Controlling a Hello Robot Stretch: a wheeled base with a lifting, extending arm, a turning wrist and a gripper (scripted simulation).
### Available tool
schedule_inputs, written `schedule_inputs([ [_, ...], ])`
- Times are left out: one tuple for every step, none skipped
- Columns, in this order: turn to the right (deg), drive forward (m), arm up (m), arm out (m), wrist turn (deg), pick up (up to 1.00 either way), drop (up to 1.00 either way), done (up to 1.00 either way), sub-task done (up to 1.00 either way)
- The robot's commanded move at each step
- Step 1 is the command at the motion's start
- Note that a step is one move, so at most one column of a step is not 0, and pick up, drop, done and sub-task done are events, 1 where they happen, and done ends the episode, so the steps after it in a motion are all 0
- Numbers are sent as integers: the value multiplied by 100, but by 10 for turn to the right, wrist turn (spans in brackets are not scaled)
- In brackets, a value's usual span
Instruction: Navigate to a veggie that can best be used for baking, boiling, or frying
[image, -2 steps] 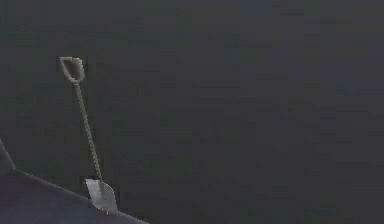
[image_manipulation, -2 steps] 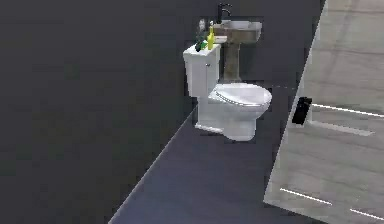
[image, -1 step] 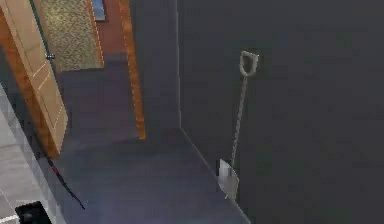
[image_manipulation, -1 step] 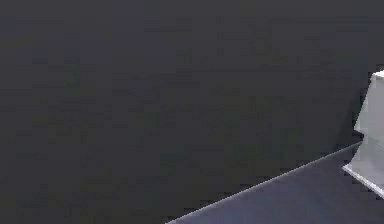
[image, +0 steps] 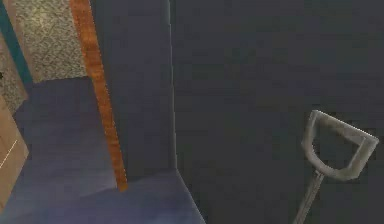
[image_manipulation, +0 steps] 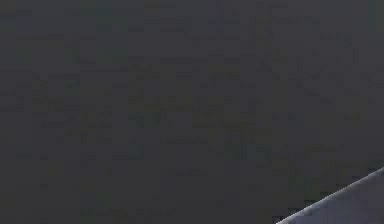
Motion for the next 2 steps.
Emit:
schedule_inputs([
  [-360, 0, 0, 0, 0, 0, 0, 0, 0],
  [0, 100, 0, 0, 0, 0, 0, 0, 0],
])
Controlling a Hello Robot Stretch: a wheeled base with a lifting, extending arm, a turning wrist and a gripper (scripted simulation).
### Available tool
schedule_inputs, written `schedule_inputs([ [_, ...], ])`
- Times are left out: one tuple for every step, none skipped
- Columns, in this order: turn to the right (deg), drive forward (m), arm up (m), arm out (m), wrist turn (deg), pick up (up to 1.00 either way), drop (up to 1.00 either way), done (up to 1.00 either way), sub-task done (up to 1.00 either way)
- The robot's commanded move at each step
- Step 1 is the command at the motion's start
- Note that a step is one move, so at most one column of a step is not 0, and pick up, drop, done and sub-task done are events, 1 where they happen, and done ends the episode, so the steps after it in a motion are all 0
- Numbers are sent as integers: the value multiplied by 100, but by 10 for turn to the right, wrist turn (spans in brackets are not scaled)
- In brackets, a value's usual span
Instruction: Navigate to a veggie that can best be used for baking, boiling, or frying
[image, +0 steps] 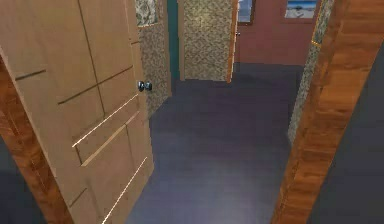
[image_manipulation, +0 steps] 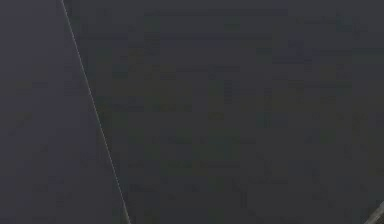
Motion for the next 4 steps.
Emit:
schedule_inputs([
  [0, 40, 0, 0, 0, 0, 0, 0, 0],
  [-150, 0, 0, 0, 0, 0, 0, 0, 0],
  [0, 25, 0, 0, 0, 0, 0, 0, 0],
  [360, 0, 0, 0, 0, 0, 0, 0, 0],
])
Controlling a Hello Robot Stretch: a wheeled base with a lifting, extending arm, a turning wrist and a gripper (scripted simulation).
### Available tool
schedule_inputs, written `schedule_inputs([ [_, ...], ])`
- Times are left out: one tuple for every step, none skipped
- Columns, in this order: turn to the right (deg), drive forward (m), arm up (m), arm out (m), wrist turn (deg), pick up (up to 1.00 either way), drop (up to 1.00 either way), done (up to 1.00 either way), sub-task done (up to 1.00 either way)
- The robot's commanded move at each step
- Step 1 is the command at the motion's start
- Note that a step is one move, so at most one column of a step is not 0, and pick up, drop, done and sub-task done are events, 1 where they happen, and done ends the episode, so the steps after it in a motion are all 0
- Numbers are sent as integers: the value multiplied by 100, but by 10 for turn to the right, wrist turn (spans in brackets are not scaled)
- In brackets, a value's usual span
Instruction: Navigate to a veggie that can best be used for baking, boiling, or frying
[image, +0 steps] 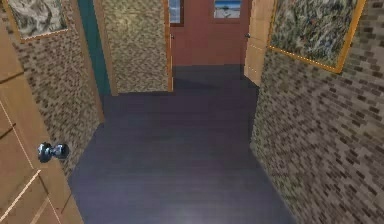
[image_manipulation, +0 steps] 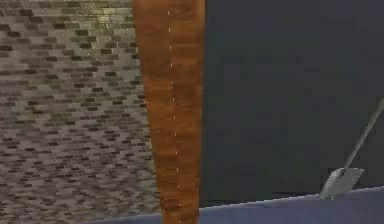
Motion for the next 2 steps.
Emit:
schedule_inputs([
  [0, 70, 0, 0, 0, 0, 0, 0, 0],
  [0, 100, 0, 0, 0, 0, 0, 0, 0],
])
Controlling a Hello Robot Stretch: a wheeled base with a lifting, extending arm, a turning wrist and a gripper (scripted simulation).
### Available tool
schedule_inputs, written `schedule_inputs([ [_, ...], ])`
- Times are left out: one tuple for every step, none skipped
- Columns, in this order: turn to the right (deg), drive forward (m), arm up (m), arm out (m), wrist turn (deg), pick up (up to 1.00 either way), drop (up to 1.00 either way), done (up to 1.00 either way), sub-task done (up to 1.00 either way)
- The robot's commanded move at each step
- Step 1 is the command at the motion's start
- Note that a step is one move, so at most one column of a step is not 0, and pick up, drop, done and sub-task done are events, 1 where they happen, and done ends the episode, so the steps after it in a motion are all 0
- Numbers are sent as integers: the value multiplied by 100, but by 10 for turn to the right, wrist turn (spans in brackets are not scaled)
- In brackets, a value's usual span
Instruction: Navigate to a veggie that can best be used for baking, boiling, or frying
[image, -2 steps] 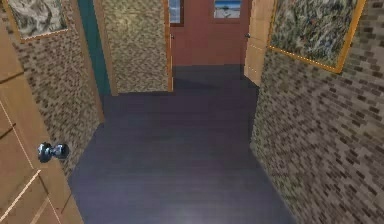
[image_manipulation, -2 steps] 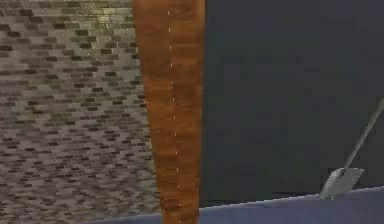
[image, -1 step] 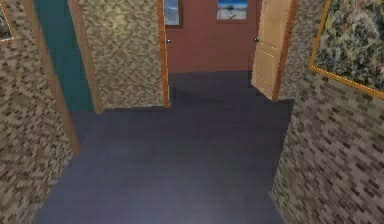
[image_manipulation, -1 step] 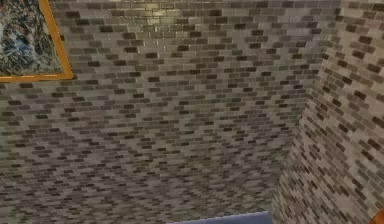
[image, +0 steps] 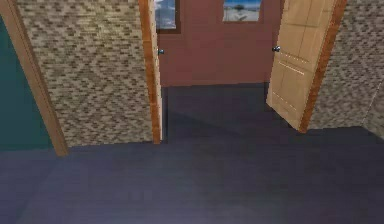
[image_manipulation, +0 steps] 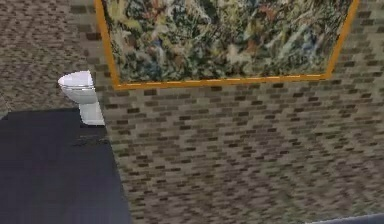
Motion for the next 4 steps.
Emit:
schedule_inputs([
  [30, 0, 0, 0, 0, 0, 0, 0, 0],
  [0, 100, 0, 0, 0, 0, 0, 0, 0],
  [0, 95, 0, 0, 0, 0, 0, 0, 0],
  [-60, 0, 0, 0, 0, 0, 0, 0, 0],
])
